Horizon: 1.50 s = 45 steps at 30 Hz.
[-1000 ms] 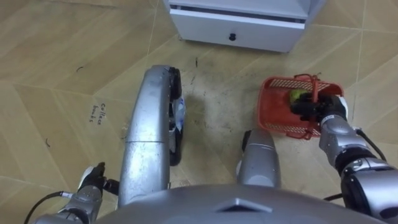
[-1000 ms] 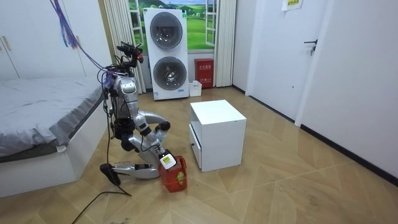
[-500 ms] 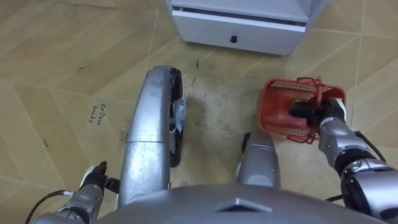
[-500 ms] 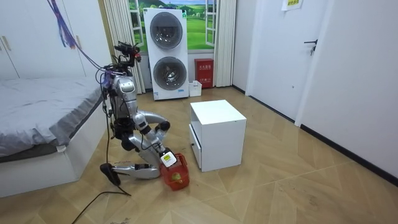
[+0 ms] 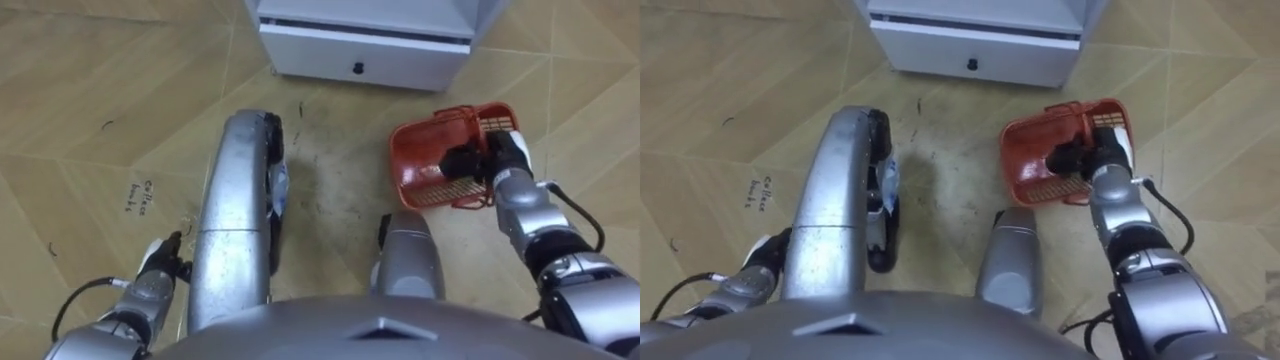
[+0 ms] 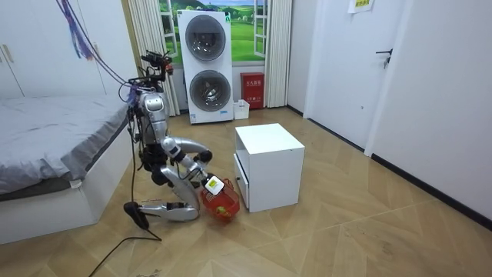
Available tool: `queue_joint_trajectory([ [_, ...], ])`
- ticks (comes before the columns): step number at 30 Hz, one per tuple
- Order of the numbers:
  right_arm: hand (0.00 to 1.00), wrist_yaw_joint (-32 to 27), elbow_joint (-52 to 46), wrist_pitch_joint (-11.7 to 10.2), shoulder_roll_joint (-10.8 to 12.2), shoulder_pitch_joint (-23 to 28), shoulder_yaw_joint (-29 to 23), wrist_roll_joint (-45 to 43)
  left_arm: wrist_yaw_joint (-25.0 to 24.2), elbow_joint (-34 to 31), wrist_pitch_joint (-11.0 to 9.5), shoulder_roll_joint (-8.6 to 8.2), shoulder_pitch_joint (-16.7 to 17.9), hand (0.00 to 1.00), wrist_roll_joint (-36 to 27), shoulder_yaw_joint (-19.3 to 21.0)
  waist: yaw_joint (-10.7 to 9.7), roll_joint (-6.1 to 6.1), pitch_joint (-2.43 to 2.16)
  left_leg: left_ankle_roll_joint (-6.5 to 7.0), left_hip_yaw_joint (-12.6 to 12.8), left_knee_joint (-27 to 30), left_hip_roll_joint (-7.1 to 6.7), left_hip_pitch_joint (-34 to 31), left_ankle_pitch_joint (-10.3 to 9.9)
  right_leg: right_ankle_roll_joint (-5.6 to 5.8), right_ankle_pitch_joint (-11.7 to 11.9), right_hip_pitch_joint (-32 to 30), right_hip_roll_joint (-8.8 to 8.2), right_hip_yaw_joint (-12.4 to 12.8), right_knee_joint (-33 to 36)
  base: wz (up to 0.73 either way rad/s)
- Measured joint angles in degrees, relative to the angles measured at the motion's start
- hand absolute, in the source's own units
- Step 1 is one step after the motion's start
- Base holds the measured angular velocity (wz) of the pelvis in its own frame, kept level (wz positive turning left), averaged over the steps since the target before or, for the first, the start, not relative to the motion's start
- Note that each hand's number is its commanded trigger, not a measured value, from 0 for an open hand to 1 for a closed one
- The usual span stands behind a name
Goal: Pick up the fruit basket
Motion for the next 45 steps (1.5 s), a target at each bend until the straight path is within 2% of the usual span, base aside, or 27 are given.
queue_joint_trajectory([
  [2, 1.0, 0.3, -1.9, 0.0, 0.0, 0.2, 1.3, -1.3, 0.1, 0.0, -0.1, 0.1, -0.4, 0.0, 0.0, 0.1, -0.1, -0.24, -0.14, 0.32, -0.1, 1.0, 0.11, 0.6, 0.2, 0.02, 0.0, 0.9, 0.47, 1.0, -0.4, -0.25],
  [5, 1.0, 0.2, -7.4, 0.6, -0.2, 2.1, 1.8, -2.3, 0.1, -0.6, -0.2, 0.27, -1.5, 0.0, 0.0, 1.5, -0.6, -0.74, -0.33, 1.84, 0.1, 2.5, -0.12, 0.5, 1.0, 0.26, 0.1, 1.8, 0.53, 1.4, -1.8, -0.1],
  [6, 1.0, 0.2, -9.2, 0.7, 0.0, 2.9, 2.6, -2.4, 0.0, -0.6, -0.5, 0.92, -2.0, 0.0, 0.0, 1.6, -0.7, -1.32, -0.65, 2.45, 0.2, 2.4, 0.2, 0.4, 1.3, 1.26, -0.4, 2.0, 0.76, 1.4, -3.2, 0.04],
  [7, 1.0, 0.2, -10.0, 0.7, 0.0, 2.9, 3.8, -2.7, 0.0, -0.8, -0.5, 1.42, -2.7, 0.0, 0.0, 1.7, -0.9, -1.67, -0.94, 2.62, -0.1, 2.0, 0.34, 0.4, 1.4, 1.94, -0.9, 2.2, 1.8, 1.5, -5.0, 0.0],
  [8, 1.0, 0.3, -10.5, 0.8, 0.0, 2.9, 4.1, -3.0, 0.0, -1.0, -0.5, 1.51, -2.9, 0.0, 0.0, 2.2, -0.8, -1.68, -0.96, 2.64, -0.3, 1.6, 0.45, 0.5, 1.4, 1.93, -0.9, 2.1, 2.3, 1.6, -6.1, -0.15],
  [9, 1.0, 0.3, -11.6, 1.0, 0.0, 2.9, 4.7, -3.3, 0.1, -1.2, -0.6, 1.53, -3.3, 0.0, 0.0, 3.1, -0.5, -1.67, -0.97, 3.43, -0.5, 0.8, 1.22, 1.0, 1.9, 1.9, -0.9, 1.9, 3.43, 1.9, -8.6, -0.34],
  [11, 1.0, 0.5, -11.9, 1.2, 0.0, 2.6, 6.3, -3.3, 0.1, -0.9, -0.6, 1.42, -2.6, 0.0, -0.3, 3.2, 0.1, -1.51, -0.82, 5.93, -0.6, 0.7, 2.92, 1.8, 5.8, 1.89, -0.9, 3.4, 4.55, 1.9, -14.4, -0.51],
  [12, 1.0, 0.9, -12.1, 1.9, 0.0, 3.2, 6.7, -3.3, -0.1, -0.6, -0.6, 1.32, -1.5, 0.0, -0.1, 3.1, 1.1, -0.91, -0.06, 7.79, 1.5, 2.0, 2.94, 0.7, 10.1, 1.94, -0.9, 7.2, 5.15, 2.0, -18.8, 0.12],
  [13, 1.0, 0.8, -14.0, 2.3, -2.0, 5.5, 5.2, -3.4, -0.4, -0.9, -0.6, 0.39, -2.1, 0.0, 0.0, 2.2, 0.4, -1.7, 0.03, 9.93, 11.0, -8.9, 0.02, -0.8, 7.4, 2.07, -1.0, 10.4, 4.37, 1.8, -23.2, 0.57],
  [14, 1.0, 0.8, -14.9, 2.9, -3.5, 6.5, 4.0, -3.1, -0.6, -2.8, -0.4, 0.01, -1.8, 0.0, -0.1, 1.5, 0.2, -0.45, -1.22, 16.6, 16.1, -18.0, -0.11, -0.4, 9.3, 2.28, -0.9, 12.0, 5.61, 2.1, -27.2, 0.79],
  [15, 1.0, 0.8, -14.9, 3.5, -3.4, 6.0, 3.3, -3.3, -0.3, -3.1, -0.2, 0.18, -1.8, 0.0, -0.1, 1.9, 1.0, -0.61, -1.28, 17.96, 17.0, -19.0, 0.69, 0.3, 9.0, 2.84, -0.5, 11.9, 5.64, 1.9, -29.6, 0.07],
  [16, 1.0, 0.8, -15.3, 3.7, -1.9, 5.2, 2.7, -3.8, 0.0, -3.3, 0.4, 0.24, -2.3, 0.0, -0.8, 3.5, 2.0, -0.13, -1.28, 18.65, 16.9, -23.7, 1.79, 2.1, 7.9, 2.58, 0.8, 11.0, 6.4, 1.0, -36.2, -0.42],
  [17, 1.0, 0.9, -16.1, 3.7, -1.1, 4.5, 2.8, -4.1, 0.1, -3.8, 0.5, 0.56, -2.4, 0.0, -1.7, 3.6, 2.3, -0.18, -1.29, 18.43, 16.6, -26.8, 2.21, 3.4, 8.4, 2.63, 1.1, 10.6, 6.48, 1.3, -39.7, -0.7],
  [18, 1.0, 0.9, -18.3, 3.5, -0.4, 4.1, 3.4, -5.1, 0.7, -4.5, 0.5, 0.87, -2.4, 0.0, -2.4, 3.8, 2.7, -0.2, -1.27, 17.56, 16.0, -33.8, 2.25, 7.2, 10.2, 2.84, 1.2, 10.8, 6.41, 0.7, -47.1, -0.84],
  [19, 1.0, 0.9, -20.6, 3.0, -0.1, 4.8, 3.4, -6.1, 1.3, -4.4, 0.5, 0.84, -2.4, 0.0, -2.4, 4.5, 3.0, -0.19, -1.24, 16.72, 15.7, -41.2, 2.22, 12.9, 12.1, 2.57, 1.6, 12.4, 6.02, -1.2, -54.6, -0.85],
  [20, 1.0, 0.9, -22.0, 3.1, -0.1, 5.4, 3.5, -7.0, 1.4, -4.4, 0.4, 0.88, -2.3, 0.0, -2.5, 5.1, 3.2, -0.2, -1.18, 16.26, 15.6, -44.9, 2.21, 15.7, 13.0, 2.12, 2.0, 13.2, 5.95, -2.2, -58.2, -0.75],
  [22, 1.0, 0.9, -28.4, 2.8, -0.5, 9.2, 3.6, -9.5, 2.5, -5.1, -0.2, 1.43, -1.3, 0.0, -2.6, 7.0, 3.5, -0.09, -1.08, 14.98, 15.2, -58.5, 2.1, 25.6, 17.5, 1.17, 5.3, 16.0, 6.37, -7.3, -72.0, -0.63],
  [23, 1.0, 0.9, -29.8, 2.9, -0.9, 10.0, 3.6, -10.0, 2.5, -5.1, -0.1, 1.63, -1.1, 0.0, -2.6, 7.2, 3.4, -0.09, -1.08, 14.74, 15.2, -61.1, 2.1, 27.4, 18.3, 1.01, 6.0, 16.2, 6.71, -8.5, -74.7, -0.48],
  [25, 1.0, 1.0, -35.8, 2.9, -2.9, 13.9, 2.9, -10.6, 2.5, -5.6, 0.0, 1.96, 0.1, 0.0, -2.6, 7.3, 3.3, 0.12, -0.96, 14.49, 15.4, -67.5, 2.1, 32.8, 20.8, 0.83, 7.7, 16.9, 7.61, -13.4, -82.7, -0.28],
  [27, 1.0, 1.8, -40.4, 2.4, -3.0, 16.7, 0.9, -12.0, 2.3, -6.8, 0.1, 2.16, 1.8, 0.0, -2.6, 7.4, 3.3, 0.22, -1.01, 14.33, 15.8, -70.6, 2.09, 35.2, 22.3, 0.13, 8.3, 16.8, 7.94, -15.6, -87.3, -0.17],
  [29, 1.0, 2.9, -45.9, 1.8, -2.9, 19.1, -0.9, -13.5, 2.2, -9.4, 0.9, 2.31, 4.6, 0.0, -2.6, 7.8, 3.4, 0.38, -1.23, 13.9, 16.2, -74.2, 2.15, 36.7, 24.7, -0.37, 9.1, 18.6, 8.6, -16.0, -93.4, -0.19],
  [32, 1.0, 4.0, -49.4, 1.7, -2.9, 19.9, -1.1, -14.5, 2.2, -11.1, 1.8, 2.25, 6.8, 0.0, -2.6, 7.8, 3.7, 0.16, -1.43, 13.75, 17.1, -77.6, 2.15, 37.5, 27.3, -0.51, 9.2, 19.1, 9.14, -16.2, -97.1, -0.13],
  [34, 1.0, 5.6, -51.2, 1.7, -2.9, 20.6, -1.1, -14.9, 2.2, -12.4, 2.0, 2.09, 8.8, 0.0, -2.5, 7.8, 3.6, 0.22, -1.55, 13.42, 17.2, -80.5, 2.14, 39.1, 29.7, -1.29, 9.8, 21.0, 9.79, -17.0, -100.4, 0.02],
  [36, 1.0, 6.3, -52.9, 1.7, -2.9, 21.3, -1.5, -14.8, 2.3, -12.2, 2.2, 1.91, 9.7, 0.0, -2.5, 7.8, 3.6, 0.29, -1.63, 13.14, 17.1, -82.4, 2.2, 40.5, 31.5, -1.82, 10.1, 22.5, 10.06, -18.7, -102.4, 0.06],
  [38, 1.0, 7.0, -55.1, 1.7, -2.9, 22.3, -2.5, -14.4, 2.2, -12.1, 2.6, 1.5, 10.7, 0.0, -2.1, 7.8, 3.8, 0.82, -1.99, 12.72, 16.8, -85.5, 2.4, 42.3, 34.0, -3.01, 11.0, 23.7, 10.85, -19.7, -104.1, 0.02],
  [43, 1.0, 9.6, -57.9, 1.7, -2.9, 23.9, -3.0, -14.4, 2.0, -12.0, 3.0, 1.46, 12.1, 0.0, -1.6, 8.0, 4.9, 1.08, -2.16, 11.33, 16.5, -92.5, 2.79, 47.1, 39.3, -5.07, 13.0, 25.7, 11.78, -20.3, -106.0, -0.04],
  [45, 1.0, 10.4, -58.8, 1.7, -2.9, 23.9, -3.0, -14.3, 1.7, -10.9, 3.1, 1.28, 12.7, 0.0, -1.0, 8.0, 5.3, 1.2, -2.17, 10.82, 16.6, -93.1, 3.33, 48.3, 39.9, -5.52, 13.2, 26.4, 12.26, -20.1, -106.0, -0.08],
])
